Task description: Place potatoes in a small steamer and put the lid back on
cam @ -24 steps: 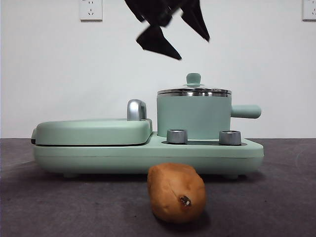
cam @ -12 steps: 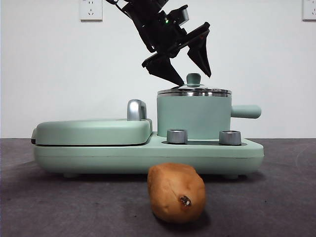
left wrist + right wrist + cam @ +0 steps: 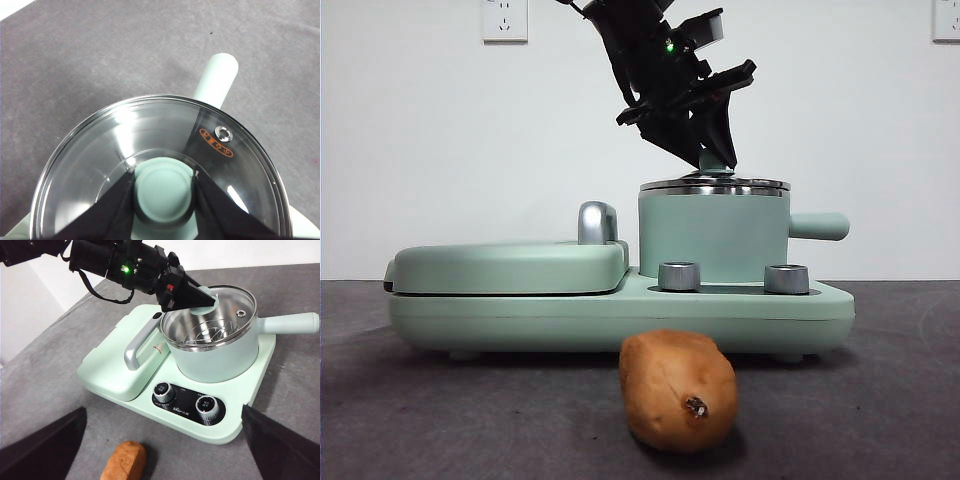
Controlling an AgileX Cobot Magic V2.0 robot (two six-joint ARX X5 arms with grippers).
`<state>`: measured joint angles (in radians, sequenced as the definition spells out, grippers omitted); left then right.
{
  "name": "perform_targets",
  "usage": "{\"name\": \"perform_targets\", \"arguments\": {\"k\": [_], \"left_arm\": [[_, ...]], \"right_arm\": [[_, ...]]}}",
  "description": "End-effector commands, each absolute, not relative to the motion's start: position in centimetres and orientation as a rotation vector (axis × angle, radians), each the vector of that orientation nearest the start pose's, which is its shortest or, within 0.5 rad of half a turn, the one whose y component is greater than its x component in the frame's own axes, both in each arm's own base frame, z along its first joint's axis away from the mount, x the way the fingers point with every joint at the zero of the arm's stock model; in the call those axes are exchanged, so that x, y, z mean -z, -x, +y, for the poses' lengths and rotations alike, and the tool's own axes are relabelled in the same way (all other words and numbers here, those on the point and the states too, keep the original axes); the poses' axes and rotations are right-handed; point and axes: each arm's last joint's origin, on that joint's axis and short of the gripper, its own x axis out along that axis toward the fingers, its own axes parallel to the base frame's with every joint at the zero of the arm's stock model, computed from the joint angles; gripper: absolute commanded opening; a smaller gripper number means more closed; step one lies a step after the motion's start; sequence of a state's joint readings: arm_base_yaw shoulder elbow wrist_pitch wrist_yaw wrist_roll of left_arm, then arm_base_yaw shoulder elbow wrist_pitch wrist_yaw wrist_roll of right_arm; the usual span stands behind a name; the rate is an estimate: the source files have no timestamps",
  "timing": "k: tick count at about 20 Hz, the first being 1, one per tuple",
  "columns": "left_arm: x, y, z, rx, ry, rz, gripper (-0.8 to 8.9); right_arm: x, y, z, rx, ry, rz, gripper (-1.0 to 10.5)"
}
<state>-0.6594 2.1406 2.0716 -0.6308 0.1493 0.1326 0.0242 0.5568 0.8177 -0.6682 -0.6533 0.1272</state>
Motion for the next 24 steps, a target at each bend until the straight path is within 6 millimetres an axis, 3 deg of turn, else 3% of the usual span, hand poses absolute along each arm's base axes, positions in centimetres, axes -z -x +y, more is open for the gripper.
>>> {"name": "perform_targets", "arguments": {"k": [1,3,7,13,18,24], "left_arm": [[-29.8,-38.3,-31.1,0.843,-0.302,0.648,0.08],[-30.7,-38.3,-31.1,0.843,-0.296,0.63,0.08],[-34.8,-37.5,-30.5,0.845,-0.291,0.608,0.08],[-40.4,-35.9,-27.6,0.819,-0.278,0.591,0.08],[-43.2,-35.0,-23.3,0.752,-0.255,0.609,0.08],[-45.6,-33.9,-18.1,0.651,-0.21,0.644,0.09]], "right_arm": [[-33.3,-10.0,2.0,-0.646,-0.243,0.417,4.9],[-33.4,-10.0,2.0,-0.646,-0.241,0.413,4.9],[-33.5,-10.3,2.0,-0.631,-0.3,0.448,4.9],[-34.1,-12.1,4.1,-0.693,-0.381,0.613,4.9],[-32.1,-14.2,9.0,-0.69,-0.362,0.851,4.9],[-27.3,-15.6,16.7,-0.64,-0.192,1.079,4.9]]}}
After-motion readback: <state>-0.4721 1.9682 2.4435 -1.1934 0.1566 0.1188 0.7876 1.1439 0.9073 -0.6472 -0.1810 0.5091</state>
